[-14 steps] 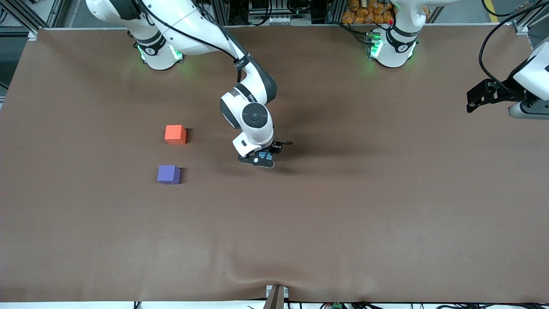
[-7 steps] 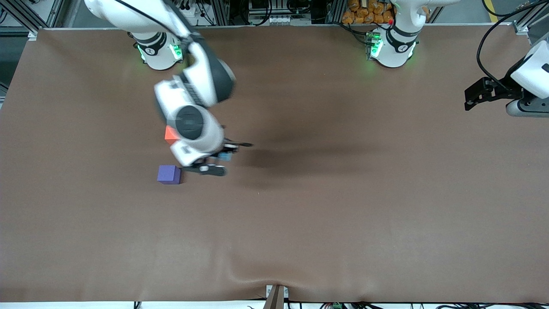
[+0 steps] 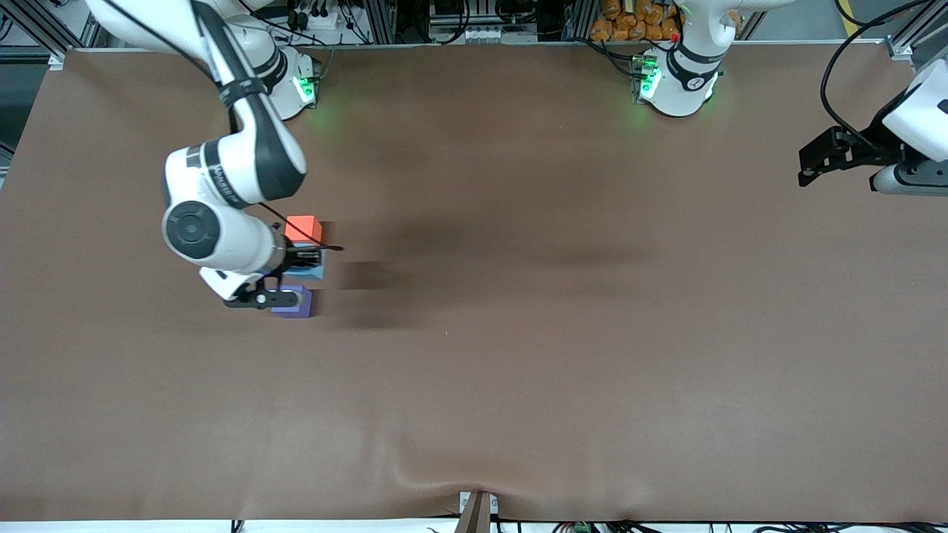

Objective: Place blue block between orange and purple blocks
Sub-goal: 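Carry the blue block with the right gripper between orange and purple blocks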

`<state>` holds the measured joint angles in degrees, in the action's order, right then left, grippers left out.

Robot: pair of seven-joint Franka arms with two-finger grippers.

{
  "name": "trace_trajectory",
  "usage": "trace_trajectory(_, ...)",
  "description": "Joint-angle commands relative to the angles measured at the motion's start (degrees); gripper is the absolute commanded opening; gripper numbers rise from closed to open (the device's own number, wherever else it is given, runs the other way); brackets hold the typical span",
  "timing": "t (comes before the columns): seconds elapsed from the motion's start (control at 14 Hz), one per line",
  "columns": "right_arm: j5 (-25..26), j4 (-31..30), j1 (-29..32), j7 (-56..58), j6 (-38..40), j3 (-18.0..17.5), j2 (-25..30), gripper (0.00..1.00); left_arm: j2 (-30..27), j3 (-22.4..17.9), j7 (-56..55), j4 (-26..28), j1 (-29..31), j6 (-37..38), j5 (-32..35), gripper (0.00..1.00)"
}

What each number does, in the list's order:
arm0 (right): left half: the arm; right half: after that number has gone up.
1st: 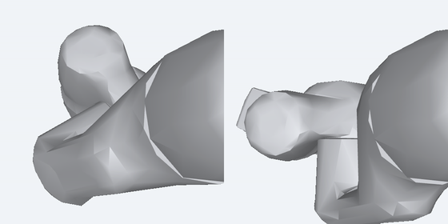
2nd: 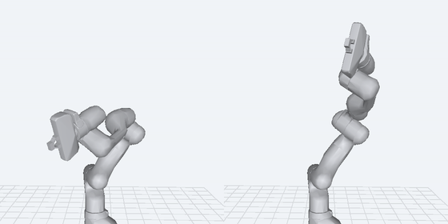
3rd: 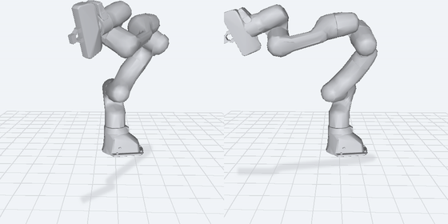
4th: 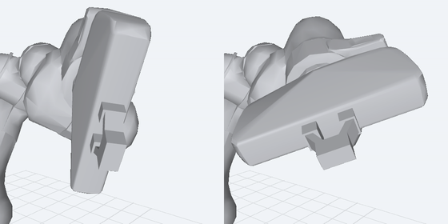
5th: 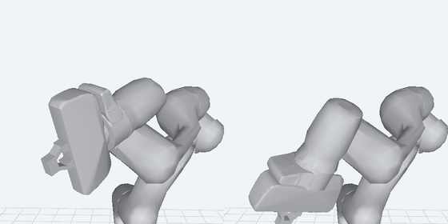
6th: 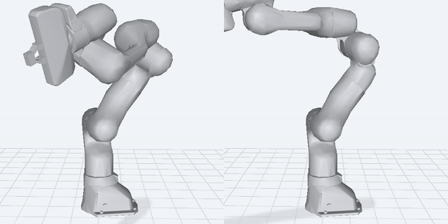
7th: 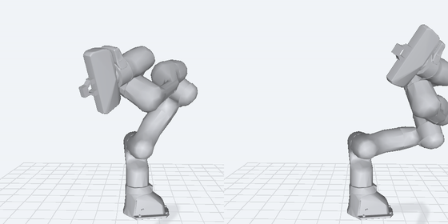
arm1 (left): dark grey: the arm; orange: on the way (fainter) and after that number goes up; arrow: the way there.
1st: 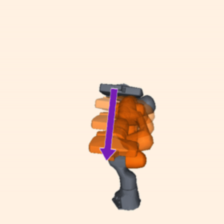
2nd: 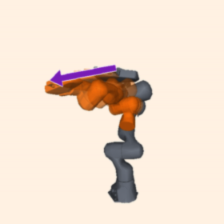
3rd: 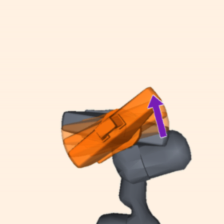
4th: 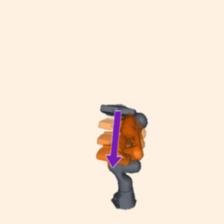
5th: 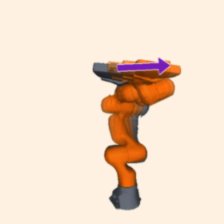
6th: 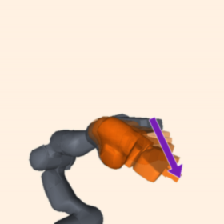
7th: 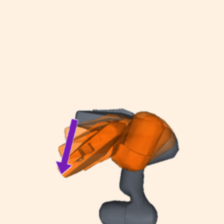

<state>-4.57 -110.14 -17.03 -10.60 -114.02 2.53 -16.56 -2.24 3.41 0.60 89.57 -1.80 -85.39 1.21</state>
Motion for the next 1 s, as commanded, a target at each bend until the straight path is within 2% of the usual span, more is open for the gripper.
trace_trajectory(0.0, 0.09, -10.08, 3.23, 3.92, -7.25, -1.22, 4.61, 0.0, -0.83, 0.02, 2.47, -1.15, 0.48, 4.26, -0.95, 1.0)
trace_trajectory(0.43, -0.09, -16.85, 4.28, 7.79, -18.95, -1.22, 3.64, 0.0, -0.57, -0.34, 4.59, -1.33, 0.57, 4.09, -0.43, 1.0)
trace_trajectory(0.93, -0.09, -18.88, 3.84, 7.53, -25.19, -1.22, 0.13, 0.0, 1.54, -0.42, 2.83, -3.0, 0.66, 3.39, -0.07, 1.0)
